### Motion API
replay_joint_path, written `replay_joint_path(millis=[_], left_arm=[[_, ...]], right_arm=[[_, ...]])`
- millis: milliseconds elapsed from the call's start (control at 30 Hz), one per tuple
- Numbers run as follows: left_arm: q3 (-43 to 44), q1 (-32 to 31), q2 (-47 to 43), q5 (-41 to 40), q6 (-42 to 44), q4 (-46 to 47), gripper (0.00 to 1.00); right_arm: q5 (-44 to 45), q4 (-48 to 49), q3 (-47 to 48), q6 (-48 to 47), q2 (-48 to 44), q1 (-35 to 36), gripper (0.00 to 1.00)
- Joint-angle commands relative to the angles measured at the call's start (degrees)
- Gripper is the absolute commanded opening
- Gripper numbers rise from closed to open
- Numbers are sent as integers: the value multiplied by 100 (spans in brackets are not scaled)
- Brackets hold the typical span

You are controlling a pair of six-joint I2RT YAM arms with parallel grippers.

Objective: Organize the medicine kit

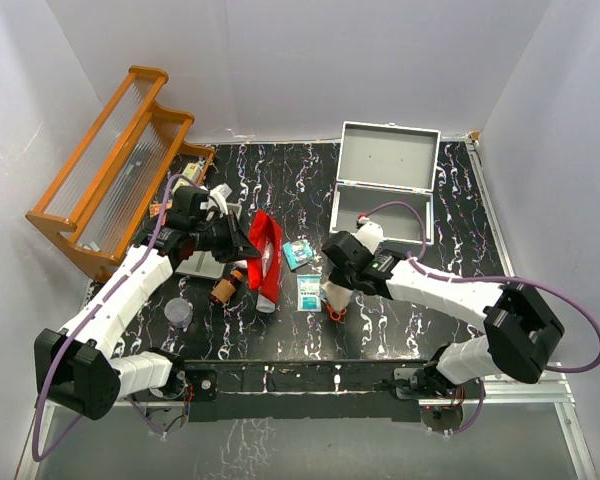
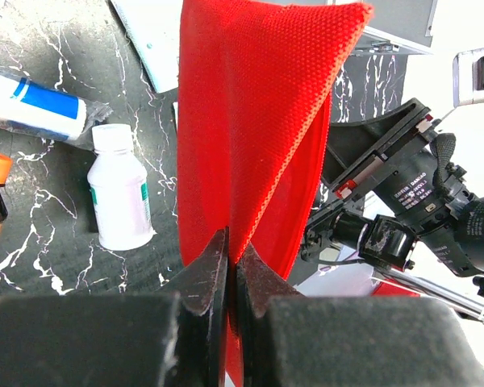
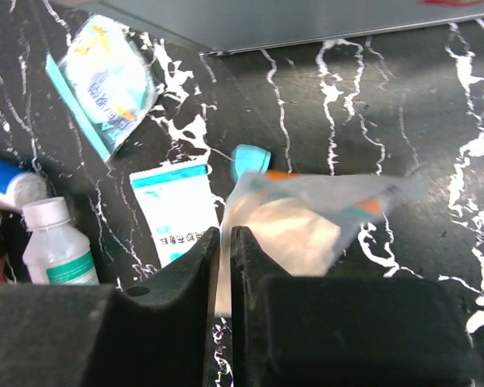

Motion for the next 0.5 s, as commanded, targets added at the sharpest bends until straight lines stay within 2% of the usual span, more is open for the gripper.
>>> replay_joint_path(millis=[0,133,200,367,467], left_arm=[[148,-56,9,174,-55,82,0],[140,-76,13,152,-54,78,0],[132,-75,13,140,-64,78,0],[97,-84,5,100,-72,69,0],[95,-88,14,73,-65,65,0]], right_arm=[[-290,816,-156,-568,-209,-14,12],[-532,1036,-228,-792,-95,-13,14],[-499,846,-142,-792,64,-19,15],[-194,-63,431,-600,757,-17,34],[-100,-228,763,-513,1080,-13,37]])
